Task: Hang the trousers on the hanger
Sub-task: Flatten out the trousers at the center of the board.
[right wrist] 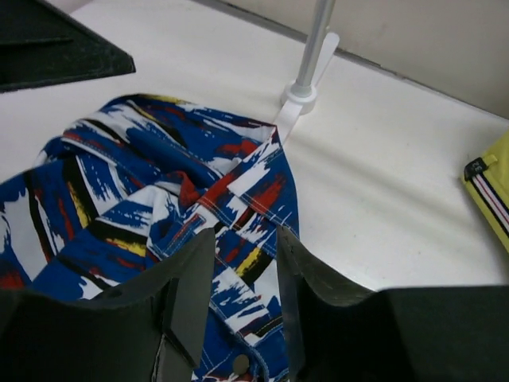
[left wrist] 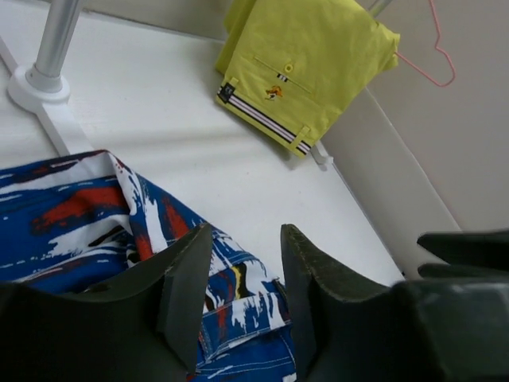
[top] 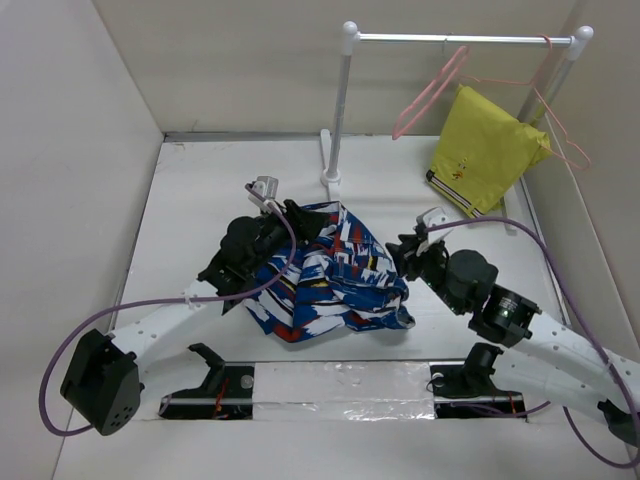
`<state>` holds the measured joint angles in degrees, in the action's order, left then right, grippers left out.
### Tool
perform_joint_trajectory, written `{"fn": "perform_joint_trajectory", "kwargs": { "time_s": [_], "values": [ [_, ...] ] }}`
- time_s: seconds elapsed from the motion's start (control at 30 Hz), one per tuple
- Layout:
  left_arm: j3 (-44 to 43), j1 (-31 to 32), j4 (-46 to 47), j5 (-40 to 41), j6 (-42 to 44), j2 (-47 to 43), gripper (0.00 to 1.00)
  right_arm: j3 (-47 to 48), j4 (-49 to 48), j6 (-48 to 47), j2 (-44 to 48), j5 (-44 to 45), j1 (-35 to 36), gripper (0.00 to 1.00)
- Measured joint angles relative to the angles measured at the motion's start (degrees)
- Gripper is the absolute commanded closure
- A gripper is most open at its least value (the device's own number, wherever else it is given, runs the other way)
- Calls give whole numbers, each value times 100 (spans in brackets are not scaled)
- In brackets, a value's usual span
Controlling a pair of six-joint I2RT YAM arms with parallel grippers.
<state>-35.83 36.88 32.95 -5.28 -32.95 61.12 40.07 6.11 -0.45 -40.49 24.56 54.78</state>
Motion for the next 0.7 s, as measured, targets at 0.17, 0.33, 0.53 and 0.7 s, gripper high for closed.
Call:
{"fn": "perform_joint_trajectory", "kwargs": {
  "time_s": [0.17,0.33,0.53,0.7],
  "values": [
    [297,0,-179,90,-4,-90,100,-201,-96,-11,-280,-343,0,100],
    [546,243,-627,389,66,-315,100,-238,-240,-17,-979,-686,0,90],
    [704,1047,-1296,887,79,-275,78,-321,-660,7,-2118,-1152,-2,41],
    [787,1187,-1832,1132,7,-118,65,-424,-1003,26,-2774,-1453,-4,39]
  ]
}}
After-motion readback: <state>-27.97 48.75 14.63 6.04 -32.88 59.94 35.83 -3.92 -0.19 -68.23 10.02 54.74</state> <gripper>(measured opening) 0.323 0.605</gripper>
